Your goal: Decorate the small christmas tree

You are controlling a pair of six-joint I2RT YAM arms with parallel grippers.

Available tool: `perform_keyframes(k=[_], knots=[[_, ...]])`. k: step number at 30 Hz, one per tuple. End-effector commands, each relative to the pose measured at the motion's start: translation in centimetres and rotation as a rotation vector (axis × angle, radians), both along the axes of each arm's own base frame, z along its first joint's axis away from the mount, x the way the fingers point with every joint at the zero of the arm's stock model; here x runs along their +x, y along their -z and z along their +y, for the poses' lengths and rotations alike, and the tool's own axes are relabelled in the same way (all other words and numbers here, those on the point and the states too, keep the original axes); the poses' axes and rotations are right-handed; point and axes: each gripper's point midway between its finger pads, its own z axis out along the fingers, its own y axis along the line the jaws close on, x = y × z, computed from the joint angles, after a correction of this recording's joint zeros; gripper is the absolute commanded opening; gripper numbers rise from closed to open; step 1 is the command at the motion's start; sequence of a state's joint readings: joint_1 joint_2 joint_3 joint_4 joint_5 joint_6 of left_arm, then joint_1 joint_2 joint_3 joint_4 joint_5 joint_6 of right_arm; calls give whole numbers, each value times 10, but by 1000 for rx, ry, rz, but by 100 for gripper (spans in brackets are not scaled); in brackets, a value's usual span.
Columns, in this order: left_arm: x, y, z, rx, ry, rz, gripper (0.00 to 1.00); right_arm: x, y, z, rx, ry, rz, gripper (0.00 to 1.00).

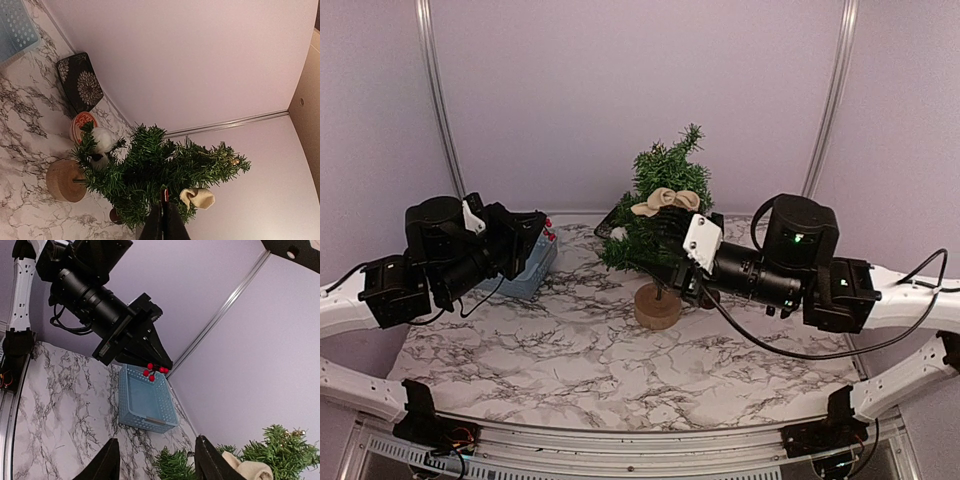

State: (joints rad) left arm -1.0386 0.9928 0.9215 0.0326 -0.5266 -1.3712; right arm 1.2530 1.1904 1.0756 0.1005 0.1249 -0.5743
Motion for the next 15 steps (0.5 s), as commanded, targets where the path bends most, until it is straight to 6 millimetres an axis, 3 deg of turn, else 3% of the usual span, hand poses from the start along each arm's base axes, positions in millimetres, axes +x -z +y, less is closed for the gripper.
perform_keyframes(k=[1,9,15], knots=[[-2,1,2,-14,-34,14,0,0,-3,22,-51,47,-100,49],[-7,-3,-20,-43,49,14,0,6,13,51,-81,59,-151,46],[-11,-5,-33,-69,100,10,0,21,13,62,-63,135,-200,37]])
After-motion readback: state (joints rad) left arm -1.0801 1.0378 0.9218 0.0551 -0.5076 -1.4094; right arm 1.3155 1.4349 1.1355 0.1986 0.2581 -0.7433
